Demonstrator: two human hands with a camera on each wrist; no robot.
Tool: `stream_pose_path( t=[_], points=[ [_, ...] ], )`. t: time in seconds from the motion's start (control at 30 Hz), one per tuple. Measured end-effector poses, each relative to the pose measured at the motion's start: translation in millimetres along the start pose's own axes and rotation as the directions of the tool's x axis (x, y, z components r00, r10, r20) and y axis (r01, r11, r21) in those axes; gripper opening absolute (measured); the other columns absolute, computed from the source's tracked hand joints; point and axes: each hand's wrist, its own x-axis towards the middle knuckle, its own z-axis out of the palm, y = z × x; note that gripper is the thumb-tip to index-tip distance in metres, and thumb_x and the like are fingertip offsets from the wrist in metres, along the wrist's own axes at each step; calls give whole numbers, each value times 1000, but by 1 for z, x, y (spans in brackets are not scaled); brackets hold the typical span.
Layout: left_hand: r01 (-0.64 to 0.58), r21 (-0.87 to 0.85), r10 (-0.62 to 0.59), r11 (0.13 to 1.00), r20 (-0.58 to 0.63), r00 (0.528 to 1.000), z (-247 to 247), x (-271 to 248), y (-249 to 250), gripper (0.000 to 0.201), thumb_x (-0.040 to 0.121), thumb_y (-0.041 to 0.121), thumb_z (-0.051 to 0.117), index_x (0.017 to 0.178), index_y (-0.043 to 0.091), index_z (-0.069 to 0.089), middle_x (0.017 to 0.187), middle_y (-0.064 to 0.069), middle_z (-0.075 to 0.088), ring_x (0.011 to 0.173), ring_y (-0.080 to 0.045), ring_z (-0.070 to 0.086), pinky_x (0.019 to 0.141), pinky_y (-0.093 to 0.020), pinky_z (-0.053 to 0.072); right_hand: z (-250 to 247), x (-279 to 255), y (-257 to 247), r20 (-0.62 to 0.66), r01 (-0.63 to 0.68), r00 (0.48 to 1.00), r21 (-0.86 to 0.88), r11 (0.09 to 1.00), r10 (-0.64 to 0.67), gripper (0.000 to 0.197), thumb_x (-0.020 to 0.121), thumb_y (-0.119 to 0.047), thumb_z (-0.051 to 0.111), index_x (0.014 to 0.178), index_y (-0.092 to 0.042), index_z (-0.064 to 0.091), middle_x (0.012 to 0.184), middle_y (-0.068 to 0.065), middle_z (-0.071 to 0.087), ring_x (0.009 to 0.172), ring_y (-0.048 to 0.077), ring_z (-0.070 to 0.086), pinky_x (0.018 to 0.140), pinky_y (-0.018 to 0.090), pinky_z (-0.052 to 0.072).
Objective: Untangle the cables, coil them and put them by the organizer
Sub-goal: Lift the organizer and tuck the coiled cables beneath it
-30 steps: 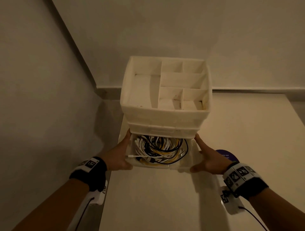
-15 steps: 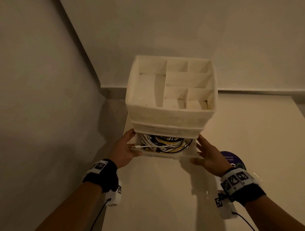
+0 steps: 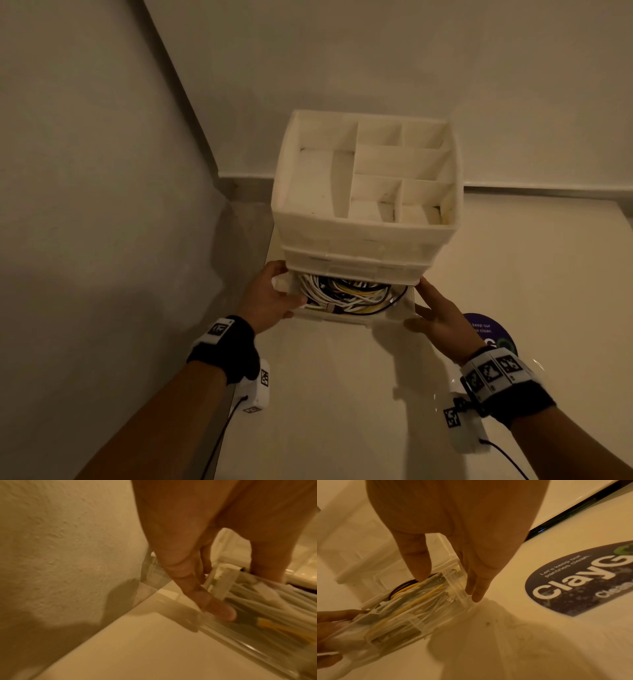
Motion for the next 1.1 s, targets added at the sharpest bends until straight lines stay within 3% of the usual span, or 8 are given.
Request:
stream_pose_path(
  t=[0.13,0.23,0.3,0.4,0.5,0.63,0.9,1.1],
  points=[
    [-64,168,83,984,-111,990,16,3,-1,68,59,37,82,114,30,44,117,9,51,93,-26,62,67,-47,57,6,0,0,-58,2,998,-54,999,-5,92,78,13,59,148,-35,25,139,-16,45,118,17,55,74,21,53],
    [-3,23,5,1000,-112,994,13,1,1,47,77,18,78,112,29,49,115,4,56,90,-27,66,65,-48,59,1,0,1,-7,-25,1000,-50,998,25,96,78,11,65,149,-35,22,137,-17,44,123,19,51,74,22,55],
    [27,-73,-27,997,1,1000,1,-1,1,43,83,15,74,115,33,53,121,6,57,96,-26,65,75,-51,56,-4,0,0,21,-36,999,-99,994,38,98,76,8,69,148,-39,21,136,-19,43,130,20,45,83,26,53],
    [-40,84,23,996,202,979,-21,-4,-1,86,64,28,83,137,38,39,141,14,42,118,-15,52,91,-40,51,-11,1,-1,25,-24,999,-257,966,32,100,74,-2,75,145,-46,19,141,-16,40,137,18,36,101,36,43],
    [-102,308,27,946,238,971,-23,-1,-4,110,65,20,86,149,41,17,151,14,31,131,-13,38,95,-41,50,-12,2,-5,13,3,1000,-363,932,2,99,75,-5,76,143,-46,17,139,-15,41,132,18,41,104,35,41],
    [-139,300,96,944,154,983,-12,4,-5,98,66,15,85,137,54,30,141,14,46,134,-10,39,100,-49,47,-8,2,-5,-27,32,998,-443,896,-49,94,77,-9,76,148,-38,21,137,-16,45,128,20,47,104,35,42],
    [-112,295,149,949,-107,983,4,13,-10,54,75,4,77,122,24,57,112,6,66,103,-19,63,92,-42,51,8,8,-3,-255,-39,962,-476,879,-95,67,80,-15,75,140,-22,44,132,3,60,115,28,60,98,40,48],
    [-98,330,165,939,-182,969,9,13,-10,41,77,13,78,112,23,58,107,3,68,99,-18,64,85,-37,52,17,14,-5,-369,-111,925,-481,870,-86,48,84,-22,71,129,-16,53,121,4,67,104,23,65,96,40,48]
  ],
)
